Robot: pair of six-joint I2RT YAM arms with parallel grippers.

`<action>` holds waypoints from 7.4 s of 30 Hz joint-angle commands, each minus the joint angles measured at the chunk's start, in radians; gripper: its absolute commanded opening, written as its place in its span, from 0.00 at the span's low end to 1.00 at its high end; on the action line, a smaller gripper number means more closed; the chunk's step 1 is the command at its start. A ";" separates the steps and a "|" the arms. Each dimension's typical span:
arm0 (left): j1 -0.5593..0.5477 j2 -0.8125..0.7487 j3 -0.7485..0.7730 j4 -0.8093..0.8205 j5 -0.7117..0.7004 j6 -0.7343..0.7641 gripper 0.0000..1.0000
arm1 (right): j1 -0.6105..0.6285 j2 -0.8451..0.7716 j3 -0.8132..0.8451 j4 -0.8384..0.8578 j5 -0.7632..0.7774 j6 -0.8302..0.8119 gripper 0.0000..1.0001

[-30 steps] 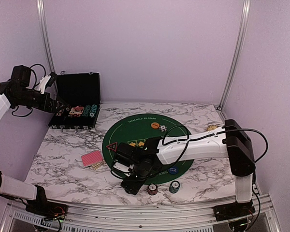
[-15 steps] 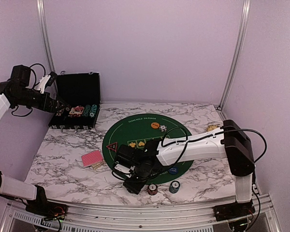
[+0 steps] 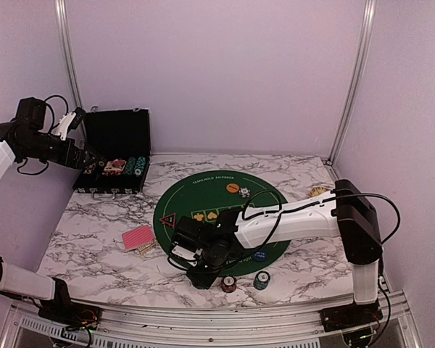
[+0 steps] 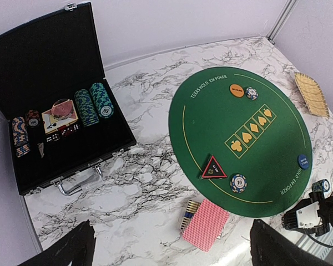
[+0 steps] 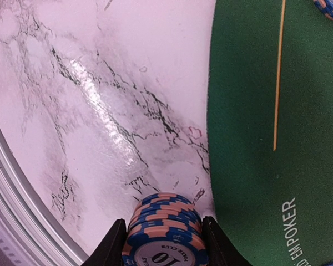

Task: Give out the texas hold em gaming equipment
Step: Pick up the pile of poker chips from the pile of poker chips, then place the poker chips pile in the small blind area, then pick up the pile of poker chips from the pile of poker chips, then place the object at the center of the board.

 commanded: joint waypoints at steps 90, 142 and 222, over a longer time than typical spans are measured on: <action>-0.005 -0.022 0.010 -0.033 0.018 0.041 0.99 | -0.166 -0.347 -0.082 -0.129 0.144 0.088 0.93; -0.004 -0.038 0.011 -0.041 0.017 0.059 0.99 | -0.031 -0.200 -0.186 -0.106 0.017 0.036 0.59; -0.004 -0.037 0.010 -0.048 0.040 0.067 0.99 | -0.163 0.335 0.535 -0.055 0.065 0.015 0.26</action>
